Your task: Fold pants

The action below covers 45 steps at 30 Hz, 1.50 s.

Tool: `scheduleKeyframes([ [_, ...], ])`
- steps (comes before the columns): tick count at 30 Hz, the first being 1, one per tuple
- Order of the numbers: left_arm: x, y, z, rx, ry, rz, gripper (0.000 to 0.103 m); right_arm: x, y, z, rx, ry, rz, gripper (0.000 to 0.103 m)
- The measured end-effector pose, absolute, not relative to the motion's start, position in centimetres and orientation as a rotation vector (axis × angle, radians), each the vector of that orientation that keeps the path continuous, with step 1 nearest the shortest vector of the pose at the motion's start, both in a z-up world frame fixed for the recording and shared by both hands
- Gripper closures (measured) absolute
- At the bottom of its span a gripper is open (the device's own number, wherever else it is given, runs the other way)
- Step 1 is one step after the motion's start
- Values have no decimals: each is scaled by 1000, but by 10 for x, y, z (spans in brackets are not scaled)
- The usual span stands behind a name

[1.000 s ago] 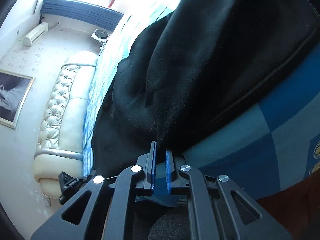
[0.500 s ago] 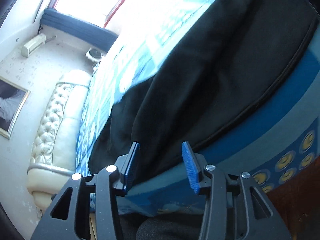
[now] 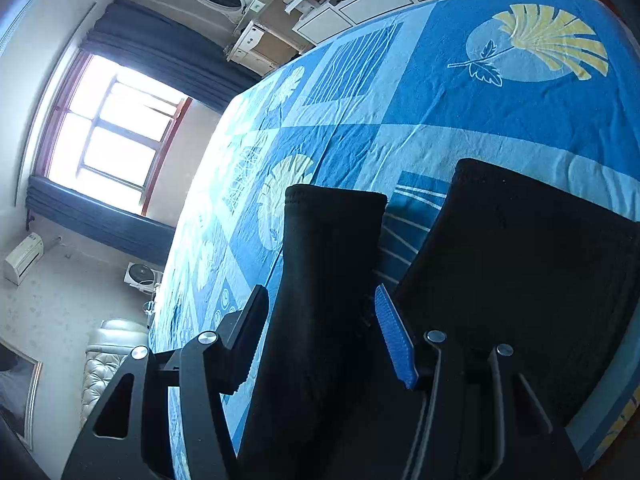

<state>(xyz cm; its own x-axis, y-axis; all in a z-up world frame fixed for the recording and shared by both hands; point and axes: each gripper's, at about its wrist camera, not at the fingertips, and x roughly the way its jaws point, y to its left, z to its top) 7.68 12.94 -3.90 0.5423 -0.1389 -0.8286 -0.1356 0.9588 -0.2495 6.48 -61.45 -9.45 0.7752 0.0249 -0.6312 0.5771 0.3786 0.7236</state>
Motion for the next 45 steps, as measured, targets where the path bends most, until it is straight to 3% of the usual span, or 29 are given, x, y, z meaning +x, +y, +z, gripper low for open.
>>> scheduleKeyframes([
  [6,82,130,-50,-329,1020,41,4,86,-628,-115,1211,588,-352,48],
  [8,83,127,-51,-312,1025,46,3,91,-628,-111,1179,613,-356,62],
  [10,84,126,-50,-296,1028,53,3,91,-623,-98,1152,614,-342,86],
  [13,84,122,-50,-264,1035,54,3,74,-622,-68,1095,568,-327,95],
  [16,84,124,-49,-259,1036,47,3,39,-625,-43,1046,522,-331,96],
  [20,82,127,-49,-276,1033,37,3,-18,-631,-39,1030,510,-391,97],
  [26,81,126,-49,-287,1035,40,3,-72,-647,-89,1098,586,-493,97],
  [30,80,123,-50,-266,1033,42,3,-81,-646,-121,1144,609,-509,97],
  [35,80,119,-51,-227,1036,45,3,-77,-647,-112,1095,653,-502,96],
  [39,80,121,-51,-232,1033,40,3,-86,-651,-77,936,663,-592,86],
  [45,80,122,-51,-237,1032,41,3,-22,-666,-45,690,727,-466,58],
])
